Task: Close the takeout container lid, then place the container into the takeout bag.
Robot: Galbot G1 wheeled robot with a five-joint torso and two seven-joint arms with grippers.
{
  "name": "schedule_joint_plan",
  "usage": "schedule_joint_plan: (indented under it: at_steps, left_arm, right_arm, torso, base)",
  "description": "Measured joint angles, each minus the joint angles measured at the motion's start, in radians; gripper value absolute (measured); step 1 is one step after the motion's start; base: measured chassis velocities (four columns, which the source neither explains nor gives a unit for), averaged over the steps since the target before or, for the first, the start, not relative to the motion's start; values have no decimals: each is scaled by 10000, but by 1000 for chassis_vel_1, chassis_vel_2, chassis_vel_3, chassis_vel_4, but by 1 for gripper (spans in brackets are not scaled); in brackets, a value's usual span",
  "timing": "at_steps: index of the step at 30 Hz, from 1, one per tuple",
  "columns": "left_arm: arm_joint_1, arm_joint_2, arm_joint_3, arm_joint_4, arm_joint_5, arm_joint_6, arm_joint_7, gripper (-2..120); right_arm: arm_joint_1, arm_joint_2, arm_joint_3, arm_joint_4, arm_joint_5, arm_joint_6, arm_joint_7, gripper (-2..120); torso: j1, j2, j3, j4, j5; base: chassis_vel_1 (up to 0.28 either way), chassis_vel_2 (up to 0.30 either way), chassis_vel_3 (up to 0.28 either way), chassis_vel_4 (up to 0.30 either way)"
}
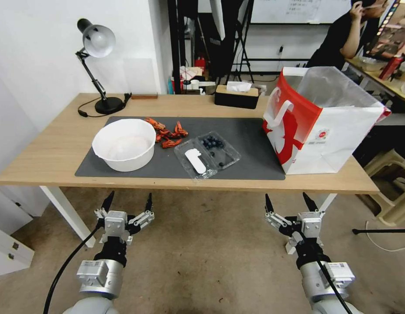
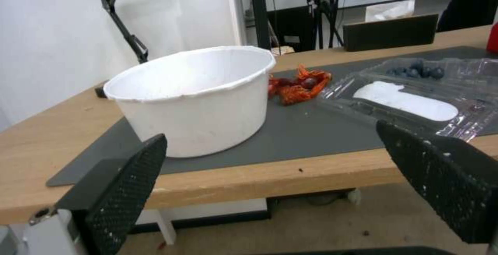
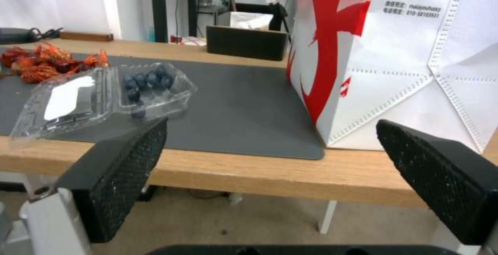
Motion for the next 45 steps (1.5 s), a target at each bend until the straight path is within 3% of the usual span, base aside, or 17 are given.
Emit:
schedule_joint_plan:
  at_steps: [25,27,28,29,31,37,39,45]
  left_arm:
    - [81,-103,123,-229,-183,212,-28,100]
    - [358,-481,584,-986,-762,901,-124,100]
    - [358,-481,584,-986,-762,901,-124,100]
    - [596,-814,979,-1610,-1267,1499,-210,100]
    - [780,-1060,1265,-1993,-1647,1963,-284,100]
    - [811,-1077,1322,-2062,-1726,2069,-303,100]
    - [630,-1080,1163,-1747,-1846,1633,-124,100]
    - [395,-1080,833,-1284,-1835,1206,84,100]
  right_arm:
    - [78,-121,4,23,141,-167,-106,100]
    - [347,-496,25,133,563,-734,-456,100]
    - [347,-496,25,133,563,-734,-456,100]
    - [562,-803,50,219,905,-1199,-743,100]
    - [943,-1335,93,376,1498,-2004,-1238,100]
    - [1648,-2326,160,664,2616,-3511,-2176,100]
    - [1927,-2656,226,743,3131,-3962,-2451,100]
    - [2117,-2739,427,652,3719,-3925,-2434,100]
  torso:
    - [0,0,0,-5,0]
    - [0,0,0,0,3]
    - [0,0,0,0,3]
    - [0,0,0,1,6]
    - [0,0,0,2,7]
    - [0,0,0,1,0]
    - [0,0,1,0,2]
    - [3,-1,1,0,0]
  base:
    - [0,0,0,0]
    - [0,0,0,0]
    - [0,0,0,0]
    - [0,0,0,0]
    - [0,0,0,0]
    - [0,0,0,0]
    - [0,0,0,0]
    - [0,0,0,0]
